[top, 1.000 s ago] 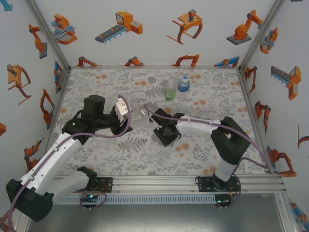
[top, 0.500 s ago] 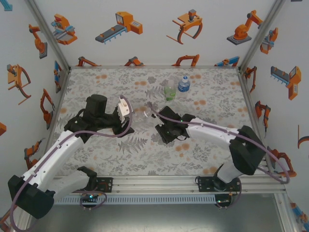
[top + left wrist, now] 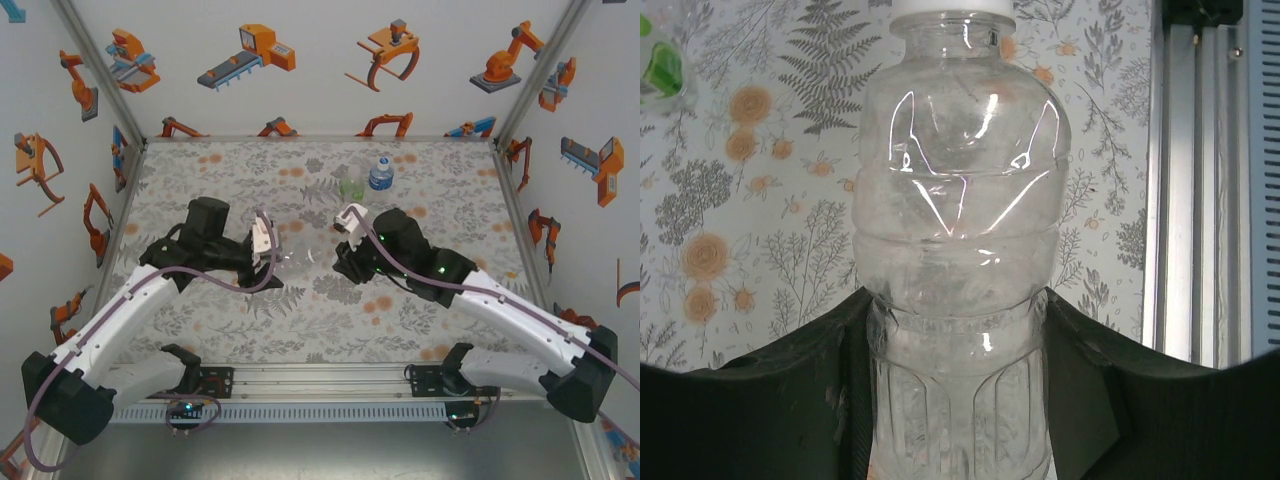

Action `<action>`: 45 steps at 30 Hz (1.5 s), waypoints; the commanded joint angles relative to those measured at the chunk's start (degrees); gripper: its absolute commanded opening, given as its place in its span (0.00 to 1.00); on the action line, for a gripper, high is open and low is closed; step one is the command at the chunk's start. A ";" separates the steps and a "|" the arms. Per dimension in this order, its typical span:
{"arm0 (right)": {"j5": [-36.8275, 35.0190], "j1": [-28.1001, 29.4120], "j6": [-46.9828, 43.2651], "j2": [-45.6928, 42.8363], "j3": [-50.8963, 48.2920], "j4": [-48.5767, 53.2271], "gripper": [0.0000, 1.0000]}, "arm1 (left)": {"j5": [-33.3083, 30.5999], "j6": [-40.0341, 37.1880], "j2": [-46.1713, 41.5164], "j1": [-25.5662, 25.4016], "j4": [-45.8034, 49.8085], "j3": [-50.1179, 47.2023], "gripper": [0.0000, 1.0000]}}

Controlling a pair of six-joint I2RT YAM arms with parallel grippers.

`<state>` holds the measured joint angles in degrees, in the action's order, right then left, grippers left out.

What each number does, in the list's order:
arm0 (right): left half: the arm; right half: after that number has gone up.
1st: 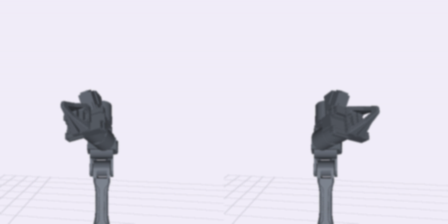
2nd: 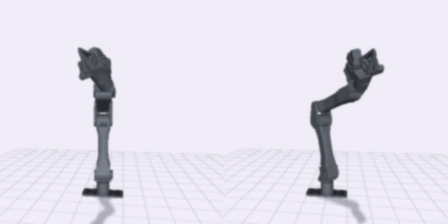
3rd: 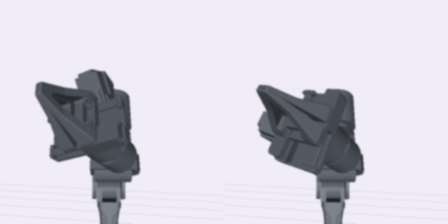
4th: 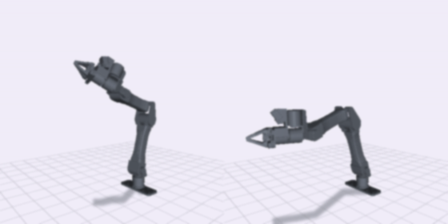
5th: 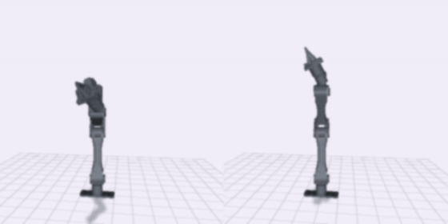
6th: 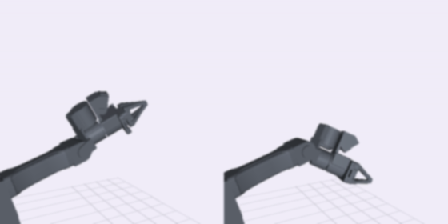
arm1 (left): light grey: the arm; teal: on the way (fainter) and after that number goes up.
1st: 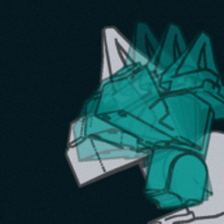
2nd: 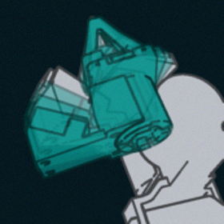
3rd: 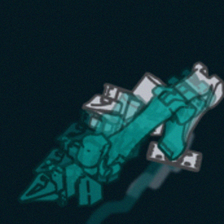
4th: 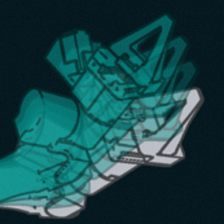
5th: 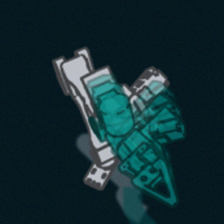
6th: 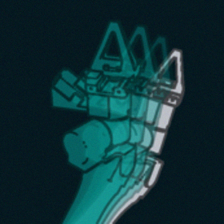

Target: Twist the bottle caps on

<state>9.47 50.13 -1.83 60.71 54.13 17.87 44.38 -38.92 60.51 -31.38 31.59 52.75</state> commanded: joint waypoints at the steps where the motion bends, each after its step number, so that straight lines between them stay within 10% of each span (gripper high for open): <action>1: 7.51 0.26 -6.81 -4.48 -2.86 -4.13 0.20 | 3.36 -6.93 -1.64 -1.05 2.61 -0.74 0.00; 27: 31.88 0.61 -19.15 -8.19 -4.19 -11.32 0.12 | 3.53 -14.31 -3.88 -4.60 9.25 2.41 0.00; 45: 23.10 3.73 -20.57 -6.29 -6.93 -16.68 0.11 | 6.20 -14.84 -4.61 -4.60 9.37 2.07 0.00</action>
<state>33.56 53.45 -20.45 53.63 47.18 3.25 45.39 -52.14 57.10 -35.53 41.36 53.54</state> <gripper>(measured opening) 0.347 0.527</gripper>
